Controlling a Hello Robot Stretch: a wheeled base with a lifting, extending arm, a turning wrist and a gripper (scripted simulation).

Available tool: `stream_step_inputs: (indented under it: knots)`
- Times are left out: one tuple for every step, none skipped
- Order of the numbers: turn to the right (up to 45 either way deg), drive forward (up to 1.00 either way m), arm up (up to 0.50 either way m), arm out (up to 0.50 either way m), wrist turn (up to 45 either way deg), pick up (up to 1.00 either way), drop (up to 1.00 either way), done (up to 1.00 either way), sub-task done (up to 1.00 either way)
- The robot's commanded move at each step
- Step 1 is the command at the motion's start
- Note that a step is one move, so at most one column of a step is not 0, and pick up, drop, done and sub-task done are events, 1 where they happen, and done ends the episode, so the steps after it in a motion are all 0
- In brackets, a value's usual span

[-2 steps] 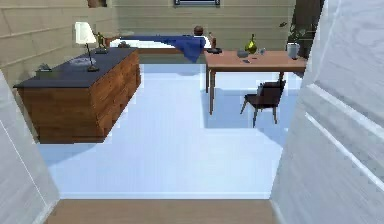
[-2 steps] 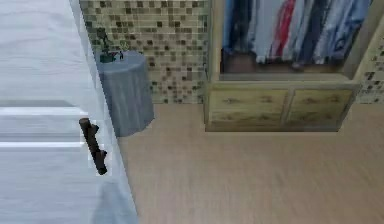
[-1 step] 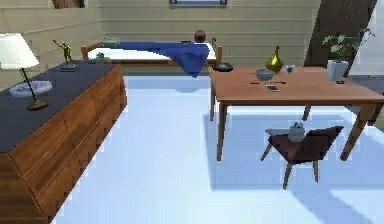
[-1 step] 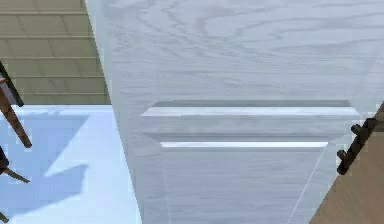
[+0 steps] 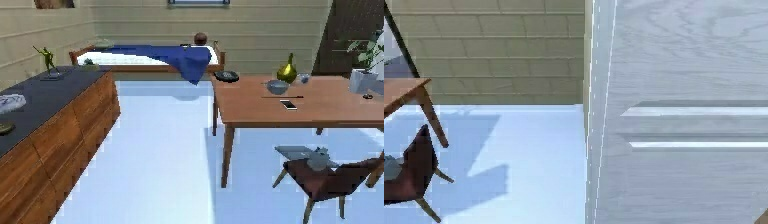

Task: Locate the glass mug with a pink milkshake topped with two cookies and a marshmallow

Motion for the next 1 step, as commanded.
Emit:
stream_step_inputs:
  knots:
    - [30.0, 0.00, 0.00, 0.00, 0.0, 0.00, 0.00, 0.00, 0.00]
